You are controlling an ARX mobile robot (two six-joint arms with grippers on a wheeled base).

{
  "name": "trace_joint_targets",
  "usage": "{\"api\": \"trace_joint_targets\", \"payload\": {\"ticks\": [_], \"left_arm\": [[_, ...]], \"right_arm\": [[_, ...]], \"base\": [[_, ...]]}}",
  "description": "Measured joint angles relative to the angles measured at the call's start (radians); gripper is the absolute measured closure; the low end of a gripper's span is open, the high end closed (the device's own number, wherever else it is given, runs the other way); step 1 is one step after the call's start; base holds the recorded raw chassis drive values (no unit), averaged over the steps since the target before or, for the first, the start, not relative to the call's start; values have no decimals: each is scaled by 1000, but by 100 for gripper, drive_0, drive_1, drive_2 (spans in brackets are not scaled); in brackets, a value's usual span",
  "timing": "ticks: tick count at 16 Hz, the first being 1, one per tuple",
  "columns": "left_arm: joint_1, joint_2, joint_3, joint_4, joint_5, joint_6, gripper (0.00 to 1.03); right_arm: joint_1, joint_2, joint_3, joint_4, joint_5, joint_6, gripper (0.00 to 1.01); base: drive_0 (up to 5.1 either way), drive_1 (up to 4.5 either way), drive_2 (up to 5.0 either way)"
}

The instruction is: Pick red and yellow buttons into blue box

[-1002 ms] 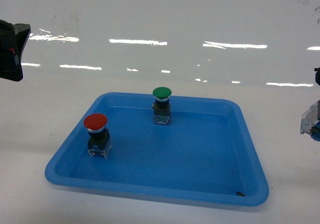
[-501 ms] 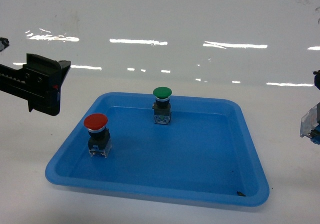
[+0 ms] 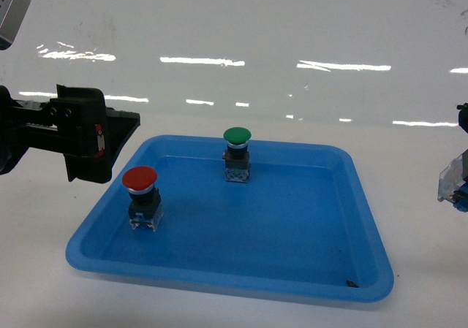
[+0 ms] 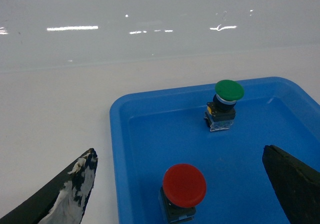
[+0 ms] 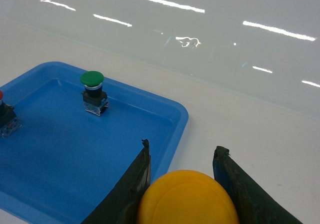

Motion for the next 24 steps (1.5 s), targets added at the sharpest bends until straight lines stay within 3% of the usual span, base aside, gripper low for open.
{"api": "trace_joint_targets", "payload": {"ticks": [5, 9, 10, 14, 22, 24], "left_arm": [[-5, 8, 0, 6, 18, -19, 5], [-68, 99, 8, 45, 166, -129, 5], [-82, 113, 12, 44, 163, -135, 5], [-74, 191, 55, 63, 154, -130, 5], [-67, 355, 135, 97, 98, -20, 5], [-61, 351, 130, 98, 116, -19, 5]], "right_arm": [[0, 0, 0, 0, 0, 0, 68], [0, 0, 0, 0, 0, 0, 68], [0, 0, 0, 0, 0, 0, 68], [0, 0, 0, 0, 0, 0, 68], [0, 0, 0, 0, 0, 0, 68], [0, 0, 0, 0, 0, 0, 68]], "base": [[0, 0, 0], [0, 0, 0], [0, 0, 0], [0, 0, 0], [0, 0, 0], [0, 0, 0]]}}
